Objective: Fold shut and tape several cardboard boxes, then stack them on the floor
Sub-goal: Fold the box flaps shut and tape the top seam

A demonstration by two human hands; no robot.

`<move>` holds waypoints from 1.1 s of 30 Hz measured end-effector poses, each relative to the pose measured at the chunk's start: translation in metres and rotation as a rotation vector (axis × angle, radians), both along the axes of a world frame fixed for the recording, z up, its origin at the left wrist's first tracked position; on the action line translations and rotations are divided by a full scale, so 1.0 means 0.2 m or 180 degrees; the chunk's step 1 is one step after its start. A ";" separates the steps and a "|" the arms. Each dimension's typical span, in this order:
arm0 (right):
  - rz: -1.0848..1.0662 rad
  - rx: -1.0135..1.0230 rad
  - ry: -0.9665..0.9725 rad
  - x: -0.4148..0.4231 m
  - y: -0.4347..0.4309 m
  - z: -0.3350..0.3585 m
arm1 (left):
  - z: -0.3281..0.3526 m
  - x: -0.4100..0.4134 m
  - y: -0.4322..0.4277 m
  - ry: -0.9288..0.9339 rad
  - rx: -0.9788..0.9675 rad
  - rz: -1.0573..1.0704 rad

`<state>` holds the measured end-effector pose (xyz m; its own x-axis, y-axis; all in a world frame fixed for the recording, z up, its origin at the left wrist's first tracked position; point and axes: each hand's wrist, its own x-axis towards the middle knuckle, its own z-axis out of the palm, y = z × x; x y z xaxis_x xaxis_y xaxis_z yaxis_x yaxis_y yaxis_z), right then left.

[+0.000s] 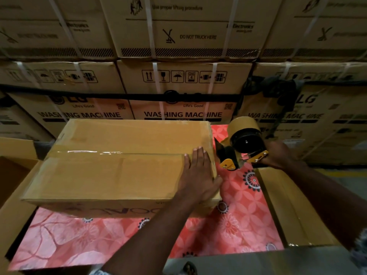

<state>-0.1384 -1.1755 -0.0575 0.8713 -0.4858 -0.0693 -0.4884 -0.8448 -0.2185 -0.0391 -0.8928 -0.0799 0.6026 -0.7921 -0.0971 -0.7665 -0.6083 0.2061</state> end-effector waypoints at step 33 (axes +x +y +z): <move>-0.0314 0.0657 0.0905 -0.28 0.20 -0.54 | 0.00 0.01 0.00 0.0043 -0.0066 -0.0011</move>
